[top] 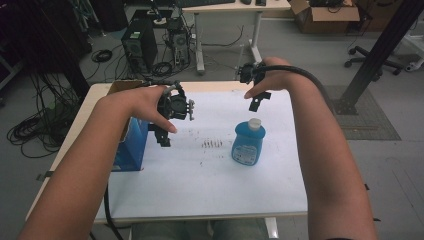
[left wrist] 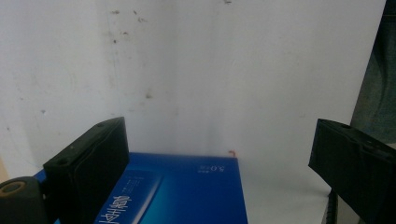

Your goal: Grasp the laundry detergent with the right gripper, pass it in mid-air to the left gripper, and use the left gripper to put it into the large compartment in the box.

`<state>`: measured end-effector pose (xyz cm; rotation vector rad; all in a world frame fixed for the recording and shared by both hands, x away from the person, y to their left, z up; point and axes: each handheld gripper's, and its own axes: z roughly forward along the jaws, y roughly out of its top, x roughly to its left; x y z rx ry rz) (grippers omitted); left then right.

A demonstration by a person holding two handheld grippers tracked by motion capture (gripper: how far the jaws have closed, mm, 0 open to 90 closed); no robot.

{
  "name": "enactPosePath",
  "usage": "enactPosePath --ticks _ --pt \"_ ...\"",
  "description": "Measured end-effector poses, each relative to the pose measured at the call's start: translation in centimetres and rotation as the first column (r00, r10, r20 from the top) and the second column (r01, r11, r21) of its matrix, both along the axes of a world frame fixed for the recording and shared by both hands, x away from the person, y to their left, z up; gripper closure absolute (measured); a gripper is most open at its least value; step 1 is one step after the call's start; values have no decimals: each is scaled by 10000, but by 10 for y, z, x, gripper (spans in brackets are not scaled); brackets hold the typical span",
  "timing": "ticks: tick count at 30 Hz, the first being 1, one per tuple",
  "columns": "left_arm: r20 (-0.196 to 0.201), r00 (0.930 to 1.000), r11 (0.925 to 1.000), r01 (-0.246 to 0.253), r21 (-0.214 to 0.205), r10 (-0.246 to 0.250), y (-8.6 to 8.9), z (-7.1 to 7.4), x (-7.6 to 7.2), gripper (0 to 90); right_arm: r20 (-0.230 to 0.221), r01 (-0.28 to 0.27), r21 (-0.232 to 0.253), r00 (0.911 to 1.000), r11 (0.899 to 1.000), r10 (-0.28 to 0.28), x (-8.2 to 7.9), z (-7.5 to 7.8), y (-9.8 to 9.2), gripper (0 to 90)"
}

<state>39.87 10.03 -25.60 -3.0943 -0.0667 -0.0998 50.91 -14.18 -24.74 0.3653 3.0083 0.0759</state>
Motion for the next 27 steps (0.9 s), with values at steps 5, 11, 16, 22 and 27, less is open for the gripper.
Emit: enactPosePath --ticks 5,11,16,22,27 --pt "-34 10000 10000 24 -8 -24 -2 1 -1 52 141 40 99 9999 9999 -42 -2 4 -4 70" --pt "-12 10000 10000 -46 -16 46 -2 1 -1 53 574 253 726 9979 9970 -295 -5 15 -17 67" --pt "2 10000 10000 -89 -22 89 0 3 -1 51 940 399 1639 9940 9857 -559 -11 24 -36 66" --pt "63 9999 10000 -84 54 83 0 6 -2 51 1154 557 2321 9897 9711 -844 -18 31 -59 66" --pt "92 10000 10000 -10 -24 11 -4 9 -3 51 1195 465 2628 9896 9637 -803 -23 34 -72 68"
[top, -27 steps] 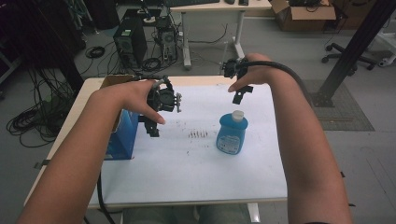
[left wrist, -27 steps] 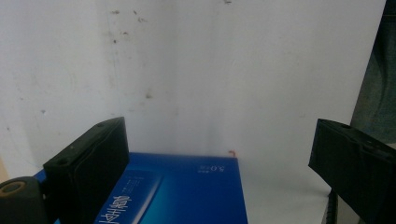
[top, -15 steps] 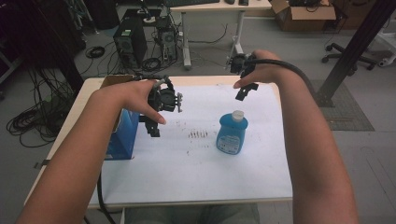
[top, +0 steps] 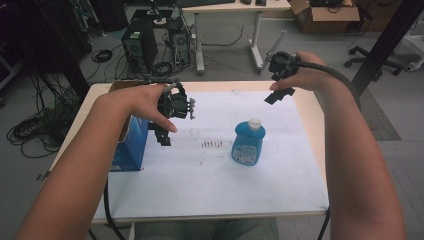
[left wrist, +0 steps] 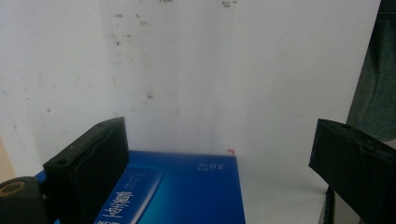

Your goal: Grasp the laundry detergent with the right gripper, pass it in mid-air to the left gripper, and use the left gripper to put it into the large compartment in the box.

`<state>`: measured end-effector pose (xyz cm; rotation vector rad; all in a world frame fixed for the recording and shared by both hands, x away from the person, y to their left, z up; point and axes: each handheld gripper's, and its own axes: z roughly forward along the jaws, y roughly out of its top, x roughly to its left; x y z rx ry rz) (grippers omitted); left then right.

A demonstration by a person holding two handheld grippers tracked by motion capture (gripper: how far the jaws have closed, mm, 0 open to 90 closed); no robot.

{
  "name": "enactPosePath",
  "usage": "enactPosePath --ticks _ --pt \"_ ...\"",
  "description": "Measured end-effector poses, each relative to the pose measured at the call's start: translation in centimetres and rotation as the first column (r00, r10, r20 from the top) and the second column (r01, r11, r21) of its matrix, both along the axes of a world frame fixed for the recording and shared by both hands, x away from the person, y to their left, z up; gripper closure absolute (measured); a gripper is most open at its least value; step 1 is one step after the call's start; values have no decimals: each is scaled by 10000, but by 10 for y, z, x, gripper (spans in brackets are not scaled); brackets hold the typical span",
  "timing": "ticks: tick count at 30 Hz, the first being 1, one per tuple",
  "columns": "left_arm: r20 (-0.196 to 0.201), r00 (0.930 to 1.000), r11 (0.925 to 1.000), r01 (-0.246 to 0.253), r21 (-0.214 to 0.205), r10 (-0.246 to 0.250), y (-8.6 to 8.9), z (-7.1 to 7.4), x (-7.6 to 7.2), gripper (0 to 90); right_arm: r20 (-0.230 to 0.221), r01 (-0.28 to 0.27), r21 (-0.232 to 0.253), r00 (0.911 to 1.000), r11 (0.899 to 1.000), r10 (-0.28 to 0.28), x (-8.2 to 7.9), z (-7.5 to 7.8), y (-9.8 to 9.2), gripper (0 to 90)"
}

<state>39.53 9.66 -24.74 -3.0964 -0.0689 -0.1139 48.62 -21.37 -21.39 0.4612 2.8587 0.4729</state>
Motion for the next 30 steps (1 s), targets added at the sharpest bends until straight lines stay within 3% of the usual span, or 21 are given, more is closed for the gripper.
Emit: enactPosePath --ticks 8,15,30 --pt "41 9999 9999 132 15 -132 -3 2 0 51 40 -259 -58 9997 9996 259 -11 -1 -10 72" --pt "92 9999 9999 116 -6 -116 -1 3 0 52 24 -275 351 9996 9990 275 -22 -2 -23 69" --pt "150 9997 9998 196 -71 -195 1 2 1 52 16 -397 526 9992 9978 397 -39 -9 -38 66"
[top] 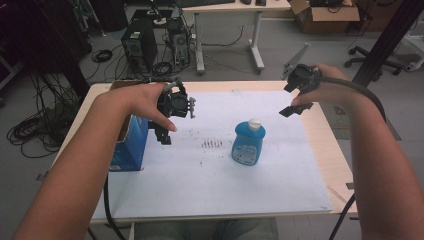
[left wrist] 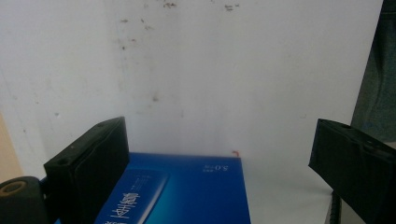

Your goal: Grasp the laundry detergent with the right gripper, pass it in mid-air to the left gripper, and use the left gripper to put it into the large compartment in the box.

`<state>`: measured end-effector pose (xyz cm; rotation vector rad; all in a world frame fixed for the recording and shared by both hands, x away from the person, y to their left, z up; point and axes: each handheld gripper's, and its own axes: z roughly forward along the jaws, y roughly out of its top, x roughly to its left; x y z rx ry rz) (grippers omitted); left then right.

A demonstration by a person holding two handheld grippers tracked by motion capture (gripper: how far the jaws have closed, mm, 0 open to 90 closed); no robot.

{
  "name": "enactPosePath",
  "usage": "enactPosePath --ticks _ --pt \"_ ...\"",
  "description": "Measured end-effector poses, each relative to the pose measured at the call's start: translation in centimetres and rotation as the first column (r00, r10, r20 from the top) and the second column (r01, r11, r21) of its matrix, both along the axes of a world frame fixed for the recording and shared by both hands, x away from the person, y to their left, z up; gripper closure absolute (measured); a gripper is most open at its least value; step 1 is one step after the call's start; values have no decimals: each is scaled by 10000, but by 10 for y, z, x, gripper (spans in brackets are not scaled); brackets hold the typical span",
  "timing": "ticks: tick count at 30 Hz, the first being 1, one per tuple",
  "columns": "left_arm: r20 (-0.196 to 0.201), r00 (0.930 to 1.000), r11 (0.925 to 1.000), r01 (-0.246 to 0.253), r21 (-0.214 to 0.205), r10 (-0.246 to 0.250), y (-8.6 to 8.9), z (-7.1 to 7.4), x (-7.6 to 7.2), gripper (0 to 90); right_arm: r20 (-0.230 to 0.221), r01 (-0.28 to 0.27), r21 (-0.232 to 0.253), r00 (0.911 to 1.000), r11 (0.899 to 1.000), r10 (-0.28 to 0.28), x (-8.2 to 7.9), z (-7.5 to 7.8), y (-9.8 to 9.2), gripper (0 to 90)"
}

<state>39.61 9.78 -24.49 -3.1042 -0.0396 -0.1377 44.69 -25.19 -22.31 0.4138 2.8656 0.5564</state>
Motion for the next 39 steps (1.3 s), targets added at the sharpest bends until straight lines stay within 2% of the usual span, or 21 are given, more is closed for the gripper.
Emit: enactPosePath --ticks 7,14,23,31,39 --pt "32 10000 10000 -11 20 11 1 0 -1 52 -26 6 151 10000 9999 -6 -9 -7 -9 55" --pt "52 10000 10000 19 -25 -19 1 0 -2 53 -74 0 637 10000 9980 4 -20 -20 -18 55" --pt "84 10000 10000 -41 -15 41 4 2 -3 53 -56 -98 997 9999 9950 105 -30 -36 -22 53" --pt "62 10000 10000 -45 40 45 4 1 -3 53 8 -112 1787 9999 9838 112 -41 -55 -29 45" --pt "82 10000 10000 -44 75 44 4 0 -3 54 -65 -175 2325 9998 9724 195 -48 -73 -30 42"
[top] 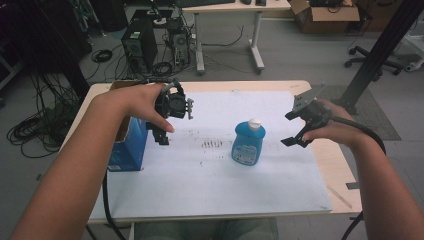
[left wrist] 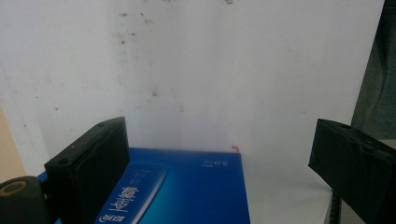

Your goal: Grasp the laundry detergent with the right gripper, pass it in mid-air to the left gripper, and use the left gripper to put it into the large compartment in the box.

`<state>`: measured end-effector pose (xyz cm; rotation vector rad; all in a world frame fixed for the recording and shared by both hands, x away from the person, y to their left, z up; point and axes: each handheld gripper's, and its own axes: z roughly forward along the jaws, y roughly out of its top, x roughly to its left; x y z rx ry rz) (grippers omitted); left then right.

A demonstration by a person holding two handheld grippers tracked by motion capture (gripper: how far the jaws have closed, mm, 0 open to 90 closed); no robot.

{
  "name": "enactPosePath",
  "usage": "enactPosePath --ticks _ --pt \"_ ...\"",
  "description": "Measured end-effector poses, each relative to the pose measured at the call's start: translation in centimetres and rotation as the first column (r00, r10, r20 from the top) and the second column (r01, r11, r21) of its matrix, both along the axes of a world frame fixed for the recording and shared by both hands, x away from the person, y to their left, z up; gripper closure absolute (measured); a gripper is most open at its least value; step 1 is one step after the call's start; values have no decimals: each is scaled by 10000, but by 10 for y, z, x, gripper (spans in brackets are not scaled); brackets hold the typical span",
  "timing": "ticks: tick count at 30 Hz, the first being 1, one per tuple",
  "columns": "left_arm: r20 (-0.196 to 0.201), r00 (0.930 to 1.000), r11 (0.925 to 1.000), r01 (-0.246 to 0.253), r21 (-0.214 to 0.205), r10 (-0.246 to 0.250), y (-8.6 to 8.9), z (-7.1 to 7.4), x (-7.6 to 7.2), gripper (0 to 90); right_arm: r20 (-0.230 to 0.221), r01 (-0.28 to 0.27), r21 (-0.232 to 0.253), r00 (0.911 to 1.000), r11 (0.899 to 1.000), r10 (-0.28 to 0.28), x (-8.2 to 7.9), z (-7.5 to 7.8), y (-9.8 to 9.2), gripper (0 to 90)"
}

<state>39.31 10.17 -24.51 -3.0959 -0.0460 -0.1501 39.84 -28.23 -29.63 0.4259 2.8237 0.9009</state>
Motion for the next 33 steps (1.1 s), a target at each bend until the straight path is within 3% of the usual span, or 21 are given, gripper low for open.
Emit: enactPosePath --ticks 11,22,33 --pt "-9 10000 10000 6 -7 -6 1 1 0 54 276 21 654 9996 9979 -40 -5 -21 3 42" --pt "7 10000 10000 5 -31 -5 2 1 0 54 294 155 1511 9994 9884 -202 -10 -43 4 41" --pt "18 10000 10000 9 5 -9 2 0 -1 55 280 144 2015 9994 9794 -204 -12 -59 12 39"
